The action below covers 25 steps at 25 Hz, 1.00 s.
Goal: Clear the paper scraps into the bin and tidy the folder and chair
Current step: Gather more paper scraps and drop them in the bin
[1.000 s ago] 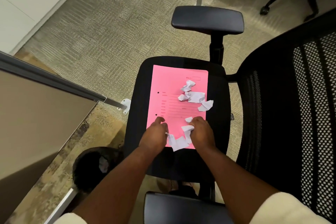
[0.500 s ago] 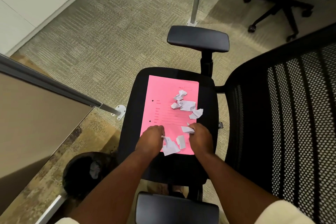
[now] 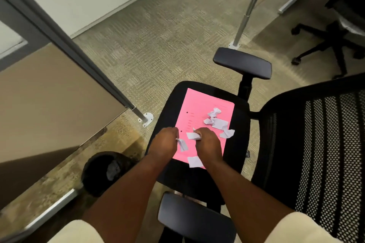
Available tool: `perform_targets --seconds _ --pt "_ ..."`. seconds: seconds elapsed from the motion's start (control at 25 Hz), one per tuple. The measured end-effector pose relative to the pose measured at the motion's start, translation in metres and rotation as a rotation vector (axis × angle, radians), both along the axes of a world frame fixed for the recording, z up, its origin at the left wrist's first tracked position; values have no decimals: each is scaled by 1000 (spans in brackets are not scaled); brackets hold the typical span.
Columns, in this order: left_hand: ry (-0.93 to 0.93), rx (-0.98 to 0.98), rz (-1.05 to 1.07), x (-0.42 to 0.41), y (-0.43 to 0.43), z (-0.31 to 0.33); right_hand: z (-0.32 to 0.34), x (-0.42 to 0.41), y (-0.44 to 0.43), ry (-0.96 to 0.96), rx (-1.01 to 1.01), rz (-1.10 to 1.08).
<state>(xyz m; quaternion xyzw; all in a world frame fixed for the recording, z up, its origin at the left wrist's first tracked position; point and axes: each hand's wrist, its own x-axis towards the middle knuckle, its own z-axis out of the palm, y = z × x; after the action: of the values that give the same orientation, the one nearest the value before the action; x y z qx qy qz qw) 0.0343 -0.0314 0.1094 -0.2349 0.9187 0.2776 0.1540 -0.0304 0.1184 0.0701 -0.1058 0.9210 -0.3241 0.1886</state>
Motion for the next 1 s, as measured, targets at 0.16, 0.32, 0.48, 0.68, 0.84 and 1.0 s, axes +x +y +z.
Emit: perform_targets --seconds 0.16,0.32,0.48,0.68,0.84,1.0 --pt "70 -57 94 34 -23 17 13 19 -32 33 -9 82" --pt "50 -99 207 72 -45 31 21 42 -58 31 -75 223" --pt "29 -111 307 117 -70 35 31 73 -90 45 -119 415" --pt "42 -74 572 196 -93 38 33 126 -133 73 -104 603" --pt "10 -114 721 261 -107 32 29 179 -161 88 -93 724" --pt "18 -128 843 325 -119 22 21 231 -187 79 -50 838"
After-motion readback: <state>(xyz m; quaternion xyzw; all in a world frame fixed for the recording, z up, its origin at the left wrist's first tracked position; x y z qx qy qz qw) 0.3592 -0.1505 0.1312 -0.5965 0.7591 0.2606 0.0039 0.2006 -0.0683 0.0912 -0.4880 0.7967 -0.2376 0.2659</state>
